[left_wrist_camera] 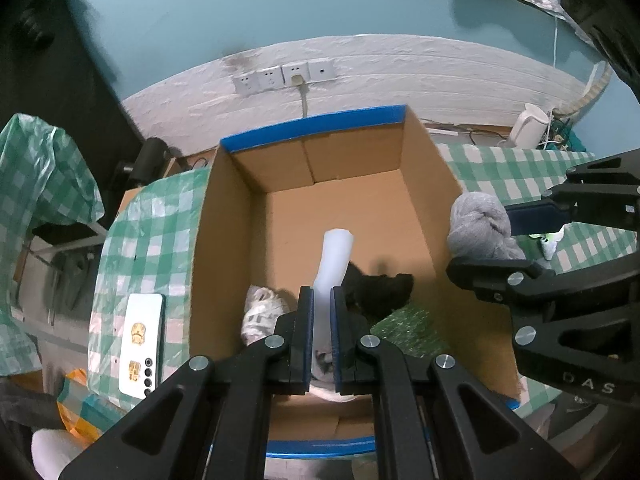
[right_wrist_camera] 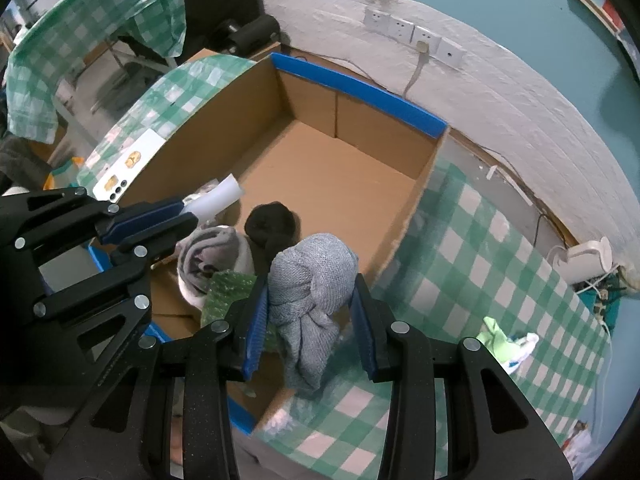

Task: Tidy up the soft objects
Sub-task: 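Open both tools to drop the foam tube and grey sock into the box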

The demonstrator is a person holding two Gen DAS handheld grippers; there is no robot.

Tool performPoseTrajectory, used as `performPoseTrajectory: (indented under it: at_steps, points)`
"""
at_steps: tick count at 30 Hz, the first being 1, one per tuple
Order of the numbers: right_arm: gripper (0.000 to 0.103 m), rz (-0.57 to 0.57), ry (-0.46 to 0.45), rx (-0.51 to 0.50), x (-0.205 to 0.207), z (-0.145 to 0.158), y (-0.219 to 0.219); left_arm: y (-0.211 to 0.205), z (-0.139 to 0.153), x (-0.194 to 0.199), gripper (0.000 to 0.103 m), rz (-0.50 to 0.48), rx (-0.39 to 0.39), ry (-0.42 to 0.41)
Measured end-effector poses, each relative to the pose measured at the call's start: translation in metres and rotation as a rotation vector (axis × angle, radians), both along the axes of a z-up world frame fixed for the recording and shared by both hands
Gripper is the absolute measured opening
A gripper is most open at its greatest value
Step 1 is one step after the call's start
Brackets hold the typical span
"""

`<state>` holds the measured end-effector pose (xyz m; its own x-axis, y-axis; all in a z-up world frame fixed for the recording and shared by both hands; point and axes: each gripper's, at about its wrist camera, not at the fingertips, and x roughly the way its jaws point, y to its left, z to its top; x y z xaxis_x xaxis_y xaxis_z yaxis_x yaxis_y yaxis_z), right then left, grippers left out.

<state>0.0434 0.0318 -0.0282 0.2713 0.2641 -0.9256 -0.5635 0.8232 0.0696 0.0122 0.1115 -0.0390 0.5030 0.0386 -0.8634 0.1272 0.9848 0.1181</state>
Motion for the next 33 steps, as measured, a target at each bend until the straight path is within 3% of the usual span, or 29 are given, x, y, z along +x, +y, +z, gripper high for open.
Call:
performPoseTrajectory:
  at_steps: [7,11,14,17,27,33]
  points:
    - [0.038,0.002,0.022,-0.003,0.005,-0.009,0.010,0.011,-0.010,0.000,0.010,0.023,0.006,0.024]
    - [0.043,-0.022,0.032,-0.001,0.008,-0.013,0.009,0.016,-0.013,0.004,0.011,0.050,0.009,0.035]
    - [0.050,-0.031,0.022,-0.006,0.008,-0.012,0.008,0.021,-0.015,0.006,0.024,0.067,0.006,0.047]
    - [0.056,-0.038,0.008,-0.010,0.008,-0.009,0.005,0.023,-0.014,0.006,0.029,0.081,0.011,0.042]
    - [0.056,-0.070,-0.004,-0.007,0.009,-0.004,-0.013,0.008,-0.010,0.007,0.029,0.058,0.020,0.033]
    - [0.056,-0.093,-0.013,-0.009,0.007,-0.003,-0.031,-0.006,-0.007,0.006,0.036,0.039,0.019,0.022]
